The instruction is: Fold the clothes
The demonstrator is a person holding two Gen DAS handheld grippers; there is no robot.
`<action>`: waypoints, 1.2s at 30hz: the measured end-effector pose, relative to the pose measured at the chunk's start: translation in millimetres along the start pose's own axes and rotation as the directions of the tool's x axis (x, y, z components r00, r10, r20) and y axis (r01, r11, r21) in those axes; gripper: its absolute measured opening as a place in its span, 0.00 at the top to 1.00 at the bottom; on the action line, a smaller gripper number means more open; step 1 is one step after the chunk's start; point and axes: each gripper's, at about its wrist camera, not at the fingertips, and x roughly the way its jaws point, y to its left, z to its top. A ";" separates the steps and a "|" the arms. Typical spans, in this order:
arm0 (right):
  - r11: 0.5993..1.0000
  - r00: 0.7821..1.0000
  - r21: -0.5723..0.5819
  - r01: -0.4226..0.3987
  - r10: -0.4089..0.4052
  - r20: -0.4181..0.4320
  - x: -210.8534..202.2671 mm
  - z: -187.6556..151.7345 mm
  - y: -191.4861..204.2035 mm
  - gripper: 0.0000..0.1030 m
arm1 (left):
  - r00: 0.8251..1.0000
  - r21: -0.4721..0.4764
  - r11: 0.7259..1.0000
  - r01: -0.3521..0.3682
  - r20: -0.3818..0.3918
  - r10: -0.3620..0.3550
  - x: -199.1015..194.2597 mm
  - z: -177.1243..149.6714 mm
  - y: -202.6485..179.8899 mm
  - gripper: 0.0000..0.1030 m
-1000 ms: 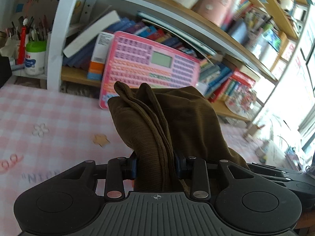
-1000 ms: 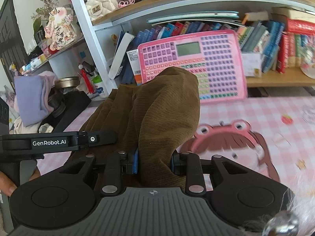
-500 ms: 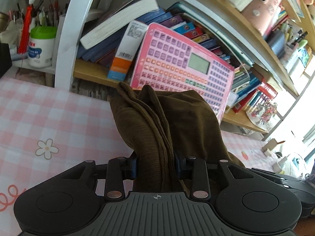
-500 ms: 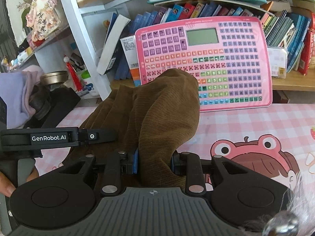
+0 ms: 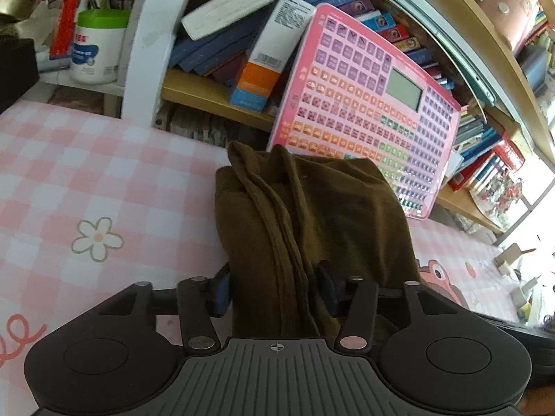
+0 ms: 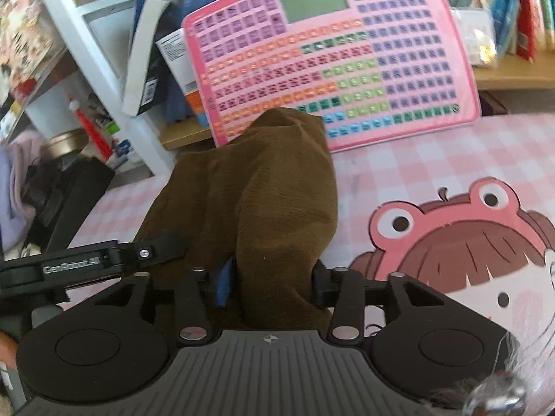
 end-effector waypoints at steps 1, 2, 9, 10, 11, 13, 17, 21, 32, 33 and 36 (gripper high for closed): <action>1.000 1.000 0.005 0.007 -0.007 0.002 -1.4 -0.5 -0.4 0.54 | 1.000 -0.003 1.000 -0.012 0.011 0.012 -3.1 0.0 0.1 0.44; 1.000 1.000 0.002 0.019 -0.019 0.005 -3.4 -0.3 0.6 0.50 | 0.999 -0.006 1.000 -0.025 0.021 0.025 -6.2 0.0 0.2 0.42; 0.994 0.994 -0.041 0.103 -0.101 0.044 -30.4 -2.1 9.3 0.26 | 0.993 0.054 0.995 -0.080 0.090 0.075 -39.1 -9.9 -11.3 0.27; 0.993 0.994 -0.049 0.105 -0.102 0.049 -35.5 -3.3 11.7 0.24 | 0.992 0.065 0.994 -0.087 0.098 0.081 -44.1 -14.3 -15.3 0.26; 0.993 0.993 -0.059 0.106 -0.103 0.054 -40.8 -5.3 14.1 0.23 | 0.991 0.076 0.993 -0.094 0.106 0.086 -49.2 -18.7 -19.4 0.25; 0.991 0.993 -0.082 0.110 -0.105 0.060 -50.8 -10.6 18.4 0.23 | 0.988 0.097 0.989 -0.108 0.122 0.096 -59.3 -27.5 -27.6 0.22; 0.984 0.992 -0.131 0.117 -0.109 0.071 -70.6 -22.7 25.9 0.21 | 0.984 0.117 0.985 -0.129 0.136 0.113 -74.7 -44.1 -43.2 0.18; 0.974 0.988 -0.177 0.142 -0.128 0.087 -86.7 -37.1 30.5 0.21 | 0.979 0.114 0.980 -0.160 0.146 0.143 -88.1 -60.3 -56.9 0.16; 0.956 0.968 -0.158 0.246 -0.236 0.080 -117.8 -69.1 16.0 0.14 | 0.957 0.173 0.946 -0.275 0.140 0.253 -108.1 -102.1 -90.6 0.03; 0.955 0.967 -0.155 0.252 -0.242 0.078 -120.7 -71.5 14.3 0.13 | 0.956 0.176 0.944 -0.280 0.142 0.257 -109.0 -106.3 -92.9 0.03; 0.954 0.964 -0.144 0.264 -0.256 0.069 -128.2 -78.0 9.4 0.10 | 0.952 0.177 0.940 -0.293 0.146 0.269 -112.4 -116.7 -100.9 0.01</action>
